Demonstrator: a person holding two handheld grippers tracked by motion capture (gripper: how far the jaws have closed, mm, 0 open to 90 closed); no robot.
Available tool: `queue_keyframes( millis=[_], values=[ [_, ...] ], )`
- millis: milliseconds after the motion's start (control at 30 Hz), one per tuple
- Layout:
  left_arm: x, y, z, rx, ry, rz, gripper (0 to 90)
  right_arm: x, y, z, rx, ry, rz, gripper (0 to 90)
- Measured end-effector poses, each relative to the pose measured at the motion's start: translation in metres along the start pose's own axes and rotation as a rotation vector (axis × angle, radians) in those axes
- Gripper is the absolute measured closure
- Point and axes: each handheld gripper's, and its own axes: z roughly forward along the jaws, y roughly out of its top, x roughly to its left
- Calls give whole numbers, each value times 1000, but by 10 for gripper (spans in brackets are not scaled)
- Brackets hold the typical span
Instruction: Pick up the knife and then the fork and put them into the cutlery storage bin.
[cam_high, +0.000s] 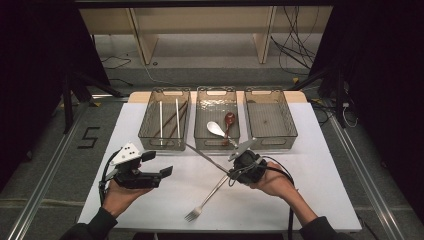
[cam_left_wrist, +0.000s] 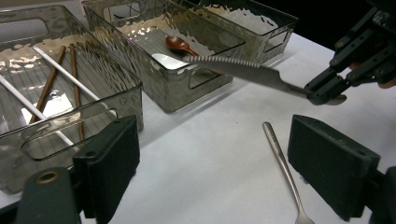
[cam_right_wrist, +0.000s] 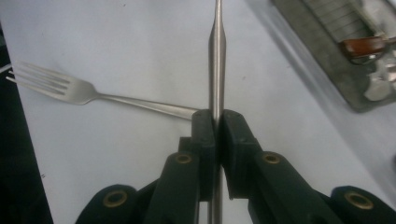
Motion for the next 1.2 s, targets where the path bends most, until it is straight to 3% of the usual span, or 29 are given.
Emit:
queue_keyframes(
  millis=[500, 667, 1200],
  values=[
    [1, -1, 1, -1, 4, -4, 158, -28, -8, -24, -106, -45, 136, 849],
    [1, 0, 0, -9, 7, -11, 158, -40, -10, -36, -151, -83, 191, 849],
    [1, -1, 1, -6, 9, -11, 157, -105, -19, -58, -220, -229, 416, 849]
  ],
)
